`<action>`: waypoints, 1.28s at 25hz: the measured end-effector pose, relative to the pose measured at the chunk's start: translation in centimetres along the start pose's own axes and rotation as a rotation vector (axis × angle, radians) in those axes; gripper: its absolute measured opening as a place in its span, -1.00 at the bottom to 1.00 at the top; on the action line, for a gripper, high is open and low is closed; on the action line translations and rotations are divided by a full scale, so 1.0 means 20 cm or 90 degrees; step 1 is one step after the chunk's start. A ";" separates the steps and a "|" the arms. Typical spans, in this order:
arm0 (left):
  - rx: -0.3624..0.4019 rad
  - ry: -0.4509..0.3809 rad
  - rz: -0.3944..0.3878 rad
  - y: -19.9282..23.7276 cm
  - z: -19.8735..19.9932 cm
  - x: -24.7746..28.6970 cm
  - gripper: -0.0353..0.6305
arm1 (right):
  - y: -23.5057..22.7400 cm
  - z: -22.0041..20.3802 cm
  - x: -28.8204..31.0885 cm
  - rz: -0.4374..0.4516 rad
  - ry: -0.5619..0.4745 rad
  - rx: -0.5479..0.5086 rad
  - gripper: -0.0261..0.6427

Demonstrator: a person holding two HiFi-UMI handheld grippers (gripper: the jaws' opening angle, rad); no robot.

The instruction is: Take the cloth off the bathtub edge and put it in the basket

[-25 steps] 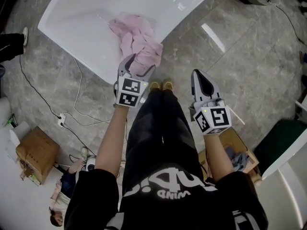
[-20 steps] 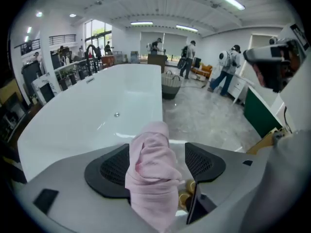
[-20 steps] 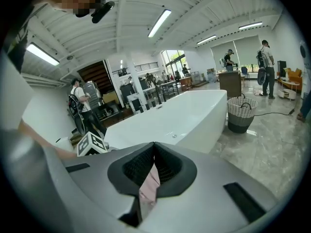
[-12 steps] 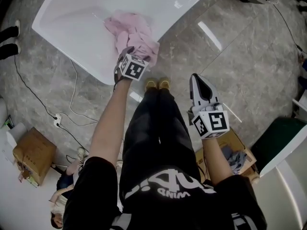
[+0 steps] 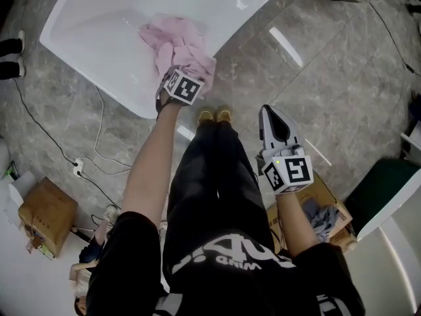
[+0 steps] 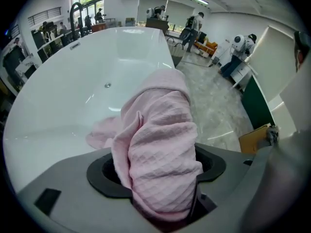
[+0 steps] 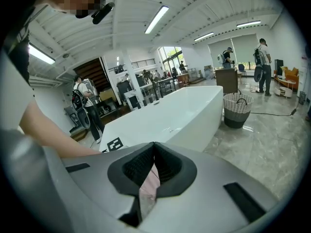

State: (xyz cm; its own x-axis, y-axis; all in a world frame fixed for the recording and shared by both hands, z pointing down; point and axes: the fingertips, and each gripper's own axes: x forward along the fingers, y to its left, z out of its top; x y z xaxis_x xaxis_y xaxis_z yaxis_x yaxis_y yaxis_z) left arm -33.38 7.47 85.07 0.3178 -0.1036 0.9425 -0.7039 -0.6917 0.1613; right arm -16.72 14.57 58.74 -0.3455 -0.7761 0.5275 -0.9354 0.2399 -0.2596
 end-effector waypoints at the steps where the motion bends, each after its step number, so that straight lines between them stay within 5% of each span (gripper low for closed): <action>1: 0.001 0.001 0.000 0.00 0.00 0.00 0.18 | 0.00 0.00 0.00 0.000 0.000 0.001 -0.88; 16: -0.051 -0.063 0.050 -0.03 -0.02 -0.34 -0.35 | 0.00 0.07 -0.12 0.005 -0.011 -0.015 -0.88; 18: -0.093 -0.098 0.062 -0.01 -0.01 -0.43 -0.75 | 0.00 0.08 -0.13 0.004 -0.013 -0.015 -0.88; 25: -0.155 -0.173 0.084 -0.05 -0.01 -0.72 -0.76 | 0.01 0.17 -0.22 -0.004 -0.027 -0.018 -0.88; 32: -0.154 -0.328 0.104 -0.14 0.27 -1.31 -0.76 | 0.01 0.39 -0.34 -0.017 -0.071 -0.043 -0.88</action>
State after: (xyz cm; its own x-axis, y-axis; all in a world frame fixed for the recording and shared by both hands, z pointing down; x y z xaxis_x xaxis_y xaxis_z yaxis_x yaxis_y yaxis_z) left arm -36.17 8.27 58.33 0.4186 -0.5705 0.7066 -0.8751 -0.4615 0.1457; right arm -14.01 15.35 48.71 -0.3140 -0.8421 0.4385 -0.9482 0.2544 -0.1905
